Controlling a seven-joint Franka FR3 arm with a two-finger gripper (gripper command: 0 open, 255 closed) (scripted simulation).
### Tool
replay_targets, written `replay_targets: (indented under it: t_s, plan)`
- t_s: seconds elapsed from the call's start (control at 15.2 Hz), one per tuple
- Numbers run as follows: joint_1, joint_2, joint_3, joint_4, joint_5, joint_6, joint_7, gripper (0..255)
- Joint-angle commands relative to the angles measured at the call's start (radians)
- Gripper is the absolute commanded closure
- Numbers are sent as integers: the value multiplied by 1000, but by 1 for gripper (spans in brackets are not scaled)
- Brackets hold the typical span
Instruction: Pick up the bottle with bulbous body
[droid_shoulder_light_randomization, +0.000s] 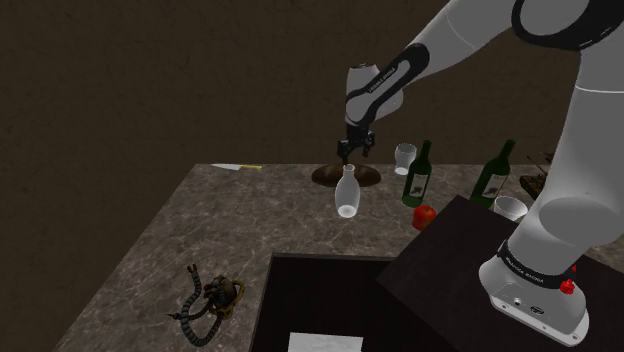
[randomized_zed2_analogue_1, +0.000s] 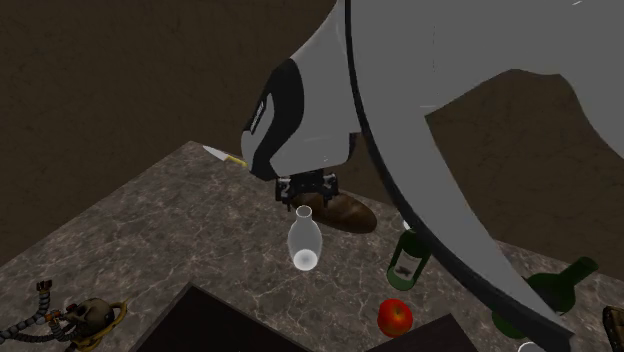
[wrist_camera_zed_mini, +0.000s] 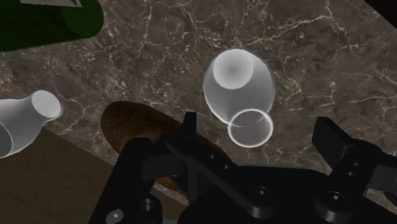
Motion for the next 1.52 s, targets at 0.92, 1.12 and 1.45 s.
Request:
replay_targets:
  t_s: [0.92,1.12,1.45]
  plan:
    - [-2,201,6,80,13,121,-1,255]
    - [-2,201,6,80,13,121,-1,255]
    - [-2,191,6,81,12,111,-1,255]
